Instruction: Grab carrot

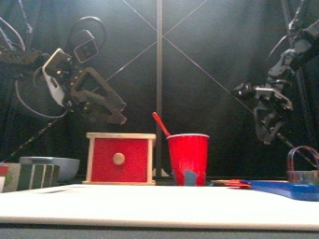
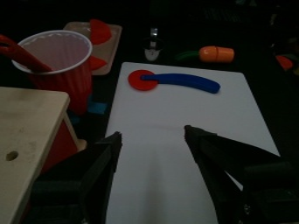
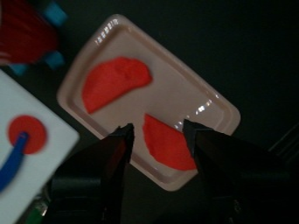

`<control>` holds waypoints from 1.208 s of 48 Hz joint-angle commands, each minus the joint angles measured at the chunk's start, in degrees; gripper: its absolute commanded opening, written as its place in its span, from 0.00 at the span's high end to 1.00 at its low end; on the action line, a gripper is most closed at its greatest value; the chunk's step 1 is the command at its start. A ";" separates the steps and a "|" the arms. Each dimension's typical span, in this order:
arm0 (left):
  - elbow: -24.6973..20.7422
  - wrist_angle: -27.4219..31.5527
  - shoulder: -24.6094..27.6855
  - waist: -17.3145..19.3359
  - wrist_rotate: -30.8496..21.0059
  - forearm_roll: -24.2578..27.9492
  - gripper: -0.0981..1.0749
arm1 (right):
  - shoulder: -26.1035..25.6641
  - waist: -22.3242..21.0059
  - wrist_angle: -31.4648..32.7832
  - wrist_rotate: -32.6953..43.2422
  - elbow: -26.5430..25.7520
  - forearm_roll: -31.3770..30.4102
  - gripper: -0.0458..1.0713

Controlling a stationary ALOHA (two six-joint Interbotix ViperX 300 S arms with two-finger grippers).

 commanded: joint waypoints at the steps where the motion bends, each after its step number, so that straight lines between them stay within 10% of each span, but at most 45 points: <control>1: -1.49 -0.26 -1.14 0.18 0.00 0.00 0.12 | -5.10 5.54 -7.21 0.09 2.20 1.76 0.20; 9: -1.58 -0.88 -4.92 0.00 -0.09 -0.09 0.12 | -7.56 19.34 -24.35 0.88 8.96 2.11 0.20; 26: 4.04 -1.23 -14.50 1.23 0.26 0.09 0.12 | 5.62 35.95 -44.82 0.70 9.23 -3.25 0.20; 58: 5.63 -0.79 -17.67 1.23 0.26 0.70 0.12 | 8.26 37.44 -48.96 0.62 8.96 -5.71 0.20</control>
